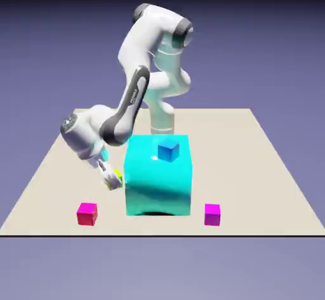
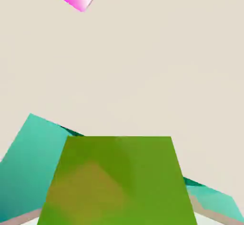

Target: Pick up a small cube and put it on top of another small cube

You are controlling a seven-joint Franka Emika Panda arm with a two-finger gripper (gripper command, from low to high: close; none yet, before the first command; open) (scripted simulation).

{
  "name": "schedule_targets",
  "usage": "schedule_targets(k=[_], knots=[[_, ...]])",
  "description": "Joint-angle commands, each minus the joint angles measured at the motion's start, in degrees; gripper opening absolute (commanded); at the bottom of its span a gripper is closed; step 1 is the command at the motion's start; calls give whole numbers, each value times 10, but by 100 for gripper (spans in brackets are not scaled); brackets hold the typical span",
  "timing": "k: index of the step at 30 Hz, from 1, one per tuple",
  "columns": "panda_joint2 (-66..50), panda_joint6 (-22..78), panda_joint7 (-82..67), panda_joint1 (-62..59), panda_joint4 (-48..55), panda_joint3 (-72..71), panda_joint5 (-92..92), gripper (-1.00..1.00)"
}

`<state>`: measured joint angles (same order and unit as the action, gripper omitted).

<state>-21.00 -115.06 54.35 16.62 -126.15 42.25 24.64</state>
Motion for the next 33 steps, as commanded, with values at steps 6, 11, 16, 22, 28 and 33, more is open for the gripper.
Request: schedule_targets(k=[6,11,16,22,28,33], knots=[[27,-9,-27,-54,67,-123,-136,-100],[36,-55,-144,-29,58,-226,-254,-100],[45,-100,-269,1,44,-325,-374,-100],[51,-137,-418,47,10,-395,-495,-100],[55,-160,-568,101,-36,-429,-600,-100],[-1,-222,-548,97,-33,-420,-666,-100]])
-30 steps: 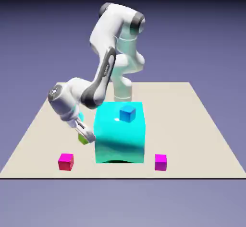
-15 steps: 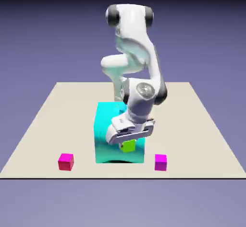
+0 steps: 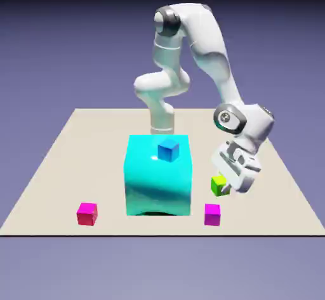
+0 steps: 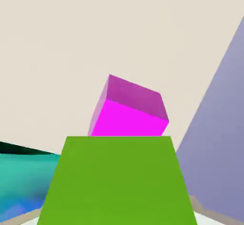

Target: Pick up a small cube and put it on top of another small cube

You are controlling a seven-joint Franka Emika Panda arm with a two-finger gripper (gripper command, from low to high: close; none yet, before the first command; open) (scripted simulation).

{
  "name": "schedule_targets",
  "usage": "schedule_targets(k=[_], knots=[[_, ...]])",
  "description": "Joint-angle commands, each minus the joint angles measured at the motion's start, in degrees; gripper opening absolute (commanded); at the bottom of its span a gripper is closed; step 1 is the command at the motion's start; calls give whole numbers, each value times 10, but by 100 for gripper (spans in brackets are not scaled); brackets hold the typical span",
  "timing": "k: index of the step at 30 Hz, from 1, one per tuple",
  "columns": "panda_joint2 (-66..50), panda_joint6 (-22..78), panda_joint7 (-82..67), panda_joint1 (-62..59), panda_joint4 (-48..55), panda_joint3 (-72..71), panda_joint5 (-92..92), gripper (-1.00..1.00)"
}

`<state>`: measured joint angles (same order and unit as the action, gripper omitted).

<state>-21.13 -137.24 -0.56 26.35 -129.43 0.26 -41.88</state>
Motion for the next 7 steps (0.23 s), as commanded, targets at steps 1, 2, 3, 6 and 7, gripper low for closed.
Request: schedule_targets(k=[1,2,3,6,7], knots=[[-18,-17,10,-1,0,7,-14,-100],[-18,-17,10,-1,0,7,-14,100],[-18,-17,10,-1,0,7,-14,100],[44,42,-23,4,-1,-17,30,100],[62,59,-33,5,-2,-23,43,100]])
